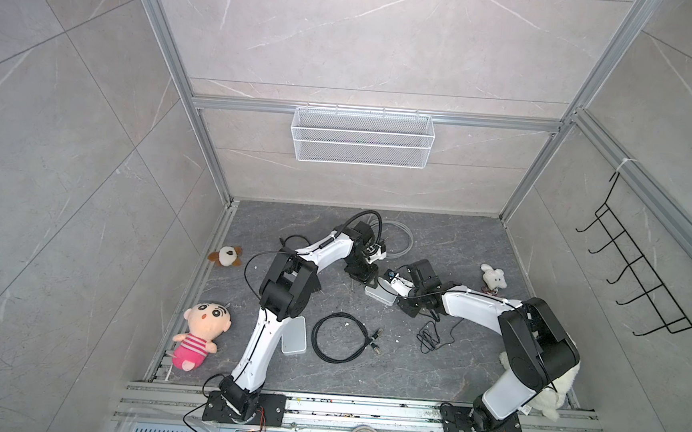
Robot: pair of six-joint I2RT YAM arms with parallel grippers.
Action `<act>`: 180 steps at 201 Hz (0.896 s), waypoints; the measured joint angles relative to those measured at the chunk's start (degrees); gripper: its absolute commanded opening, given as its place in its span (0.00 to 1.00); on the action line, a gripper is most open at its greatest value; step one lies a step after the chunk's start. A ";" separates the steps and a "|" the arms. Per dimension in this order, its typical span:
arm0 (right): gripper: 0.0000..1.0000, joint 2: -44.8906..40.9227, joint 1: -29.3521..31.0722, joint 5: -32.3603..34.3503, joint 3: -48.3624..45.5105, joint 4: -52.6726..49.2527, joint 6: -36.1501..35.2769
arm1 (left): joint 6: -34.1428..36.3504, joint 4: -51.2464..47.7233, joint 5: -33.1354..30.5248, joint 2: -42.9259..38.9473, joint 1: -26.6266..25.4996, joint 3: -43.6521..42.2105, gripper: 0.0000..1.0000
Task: Insert the plug into the switch port
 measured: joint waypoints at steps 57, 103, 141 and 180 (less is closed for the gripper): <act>0.05 -1.11 0.00 -2.21 -4.11 7.65 -2.93 | 5.35 -3.56 -0.02 0.63 0.68 1.51 0.39; 0.06 -1.09 -0.26 -6.16 -2.95 5.27 -11.23 | 8.37 -8.74 -0.26 3.32 0.96 6.78 0.40; 0.05 0.15 -1.25 -8.11 -0.55 3.26 -12.02 | 8.35 -9.25 0.13 3.32 1.44 6.80 0.40; 0.05 2.34 -1.42 -8.59 1.62 2.47 -9.27 | 8.33 -9.09 0.68 3.32 2.16 6.45 0.38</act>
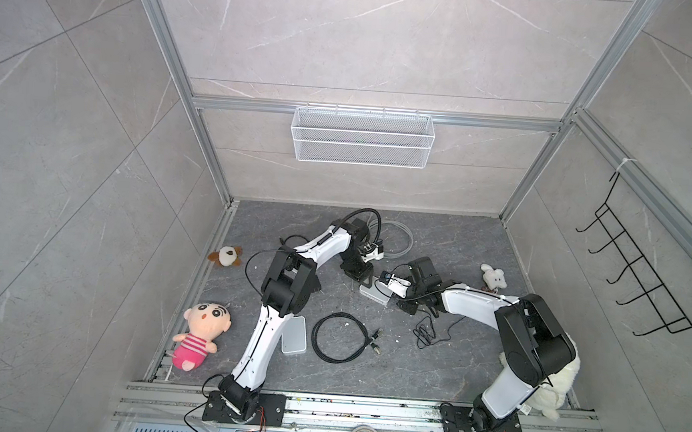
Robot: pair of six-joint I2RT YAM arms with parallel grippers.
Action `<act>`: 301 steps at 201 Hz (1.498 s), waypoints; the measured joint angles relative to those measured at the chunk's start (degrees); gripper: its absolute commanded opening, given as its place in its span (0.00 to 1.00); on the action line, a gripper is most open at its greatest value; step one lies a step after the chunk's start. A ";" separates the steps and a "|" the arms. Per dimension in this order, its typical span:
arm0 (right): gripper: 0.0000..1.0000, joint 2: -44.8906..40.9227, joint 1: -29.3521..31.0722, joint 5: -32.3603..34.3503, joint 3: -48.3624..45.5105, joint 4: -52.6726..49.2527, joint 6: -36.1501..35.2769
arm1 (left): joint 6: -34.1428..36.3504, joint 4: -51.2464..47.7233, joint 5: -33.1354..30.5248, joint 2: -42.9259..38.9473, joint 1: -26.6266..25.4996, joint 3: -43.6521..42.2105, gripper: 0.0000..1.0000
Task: Insert the plug into the switch port
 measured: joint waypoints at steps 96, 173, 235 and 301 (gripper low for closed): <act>0.06 0.76 -0.15 -2.99 0.09 1.79 4.72 | 3.30 0.55 0.72 -0.85 0.83 -1.66 0.38; 0.08 1.11 0.02 -2.95 -0.90 5.42 8.44 | 5.68 -1.57 0.11 -0.85 0.83 -1.40 0.38; 0.15 1.99 0.02 -3.80 -0.50 6.71 8.66 | 6.32 -2.97 -1.11 -0.85 0.83 -1.09 0.39; 0.36 -0.72 -2.54 -9.05 0.59 4.96 5.66 | 2.62 2.10 1.92 -2.25 1.46 -5.09 0.42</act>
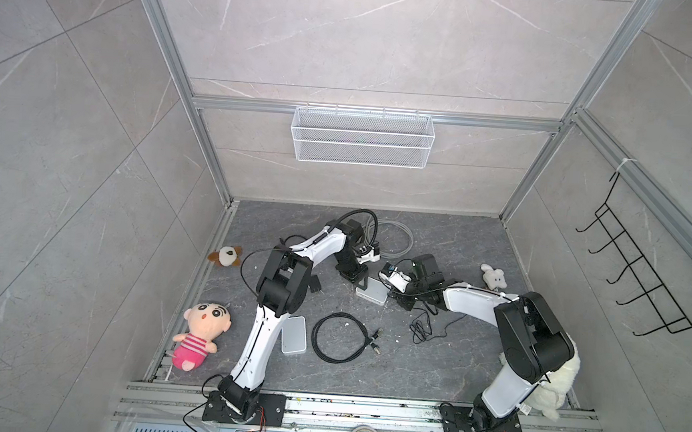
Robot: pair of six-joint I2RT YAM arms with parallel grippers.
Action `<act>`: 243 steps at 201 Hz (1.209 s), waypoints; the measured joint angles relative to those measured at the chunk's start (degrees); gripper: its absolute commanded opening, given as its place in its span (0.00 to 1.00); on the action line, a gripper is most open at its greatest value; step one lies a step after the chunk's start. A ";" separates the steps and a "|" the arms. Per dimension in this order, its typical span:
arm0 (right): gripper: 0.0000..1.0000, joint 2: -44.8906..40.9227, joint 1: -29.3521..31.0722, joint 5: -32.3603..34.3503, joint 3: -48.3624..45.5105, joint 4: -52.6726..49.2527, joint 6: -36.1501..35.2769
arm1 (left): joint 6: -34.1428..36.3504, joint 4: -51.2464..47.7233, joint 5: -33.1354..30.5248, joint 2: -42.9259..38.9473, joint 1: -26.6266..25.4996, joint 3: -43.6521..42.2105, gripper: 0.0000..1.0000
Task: Insert the plug into the switch port
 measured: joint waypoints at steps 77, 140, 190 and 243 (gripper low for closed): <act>0.36 -6.99 -5.14 -3.78 3.69 -11.30 -4.96 | -7.02 6.29 1.51 -0.04 1.51 -0.46 0.60; 0.36 -3.98 -5.05 -5.73 4.44 -21.14 -6.88 | -15.45 10.78 1.27 -1.01 1.77 -1.14 0.64; 0.42 -3.21 -5.05 -5.20 8.33 -18.43 4.07 | -27.43 15.39 -7.65 -11.80 1.75 -11.58 0.65; 0.42 -3.21 -5.01 -1.14 12.70 -15.72 29.68 | -46.21 17.46 -18.21 -27.56 -0.15 -25.09 0.64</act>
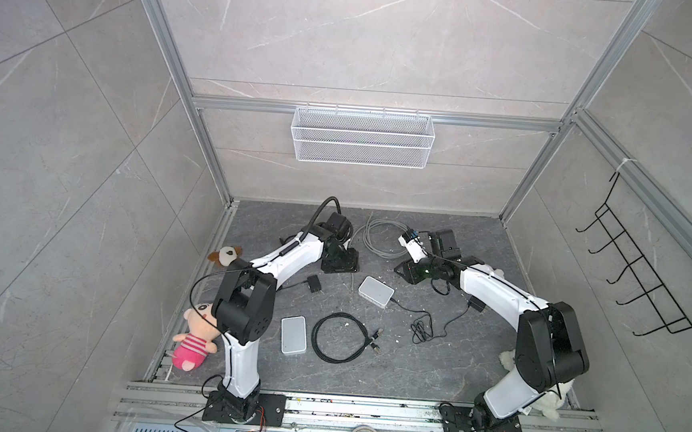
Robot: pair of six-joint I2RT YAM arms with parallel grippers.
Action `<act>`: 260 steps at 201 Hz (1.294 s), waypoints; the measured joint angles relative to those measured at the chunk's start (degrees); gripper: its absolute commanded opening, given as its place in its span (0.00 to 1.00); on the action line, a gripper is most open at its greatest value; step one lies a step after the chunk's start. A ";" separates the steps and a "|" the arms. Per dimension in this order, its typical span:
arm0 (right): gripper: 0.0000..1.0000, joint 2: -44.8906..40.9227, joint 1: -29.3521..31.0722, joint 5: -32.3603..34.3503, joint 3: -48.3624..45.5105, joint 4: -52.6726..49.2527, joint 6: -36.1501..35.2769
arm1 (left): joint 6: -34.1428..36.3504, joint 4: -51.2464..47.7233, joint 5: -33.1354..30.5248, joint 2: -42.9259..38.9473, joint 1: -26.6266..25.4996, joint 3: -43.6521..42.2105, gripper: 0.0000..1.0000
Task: Insert the plug into the switch port
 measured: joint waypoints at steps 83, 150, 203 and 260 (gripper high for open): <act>0.43 -0.46 -3.26 5.27 -2.10 -7.61 20.48 | 3.28 7.17 -2.01 -6.05 -18.34 -18.49 0.47; 0.43 -2.51 -6.93 4.74 -4.50 -10.27 21.97 | 6.62 12.28 2.21 -6.05 -23.76 -21.55 0.47; 0.43 -4.26 -7.72 4.74 -5.92 -12.52 21.94 | 7.56 13.20 2.12 -6.05 -25.64 -22.82 0.43; 0.43 -6.36 -8.70 3.63 -5.92 -14.69 21.92 | 8.57 13.18 0.50 -5.38 -27.23 -23.43 0.33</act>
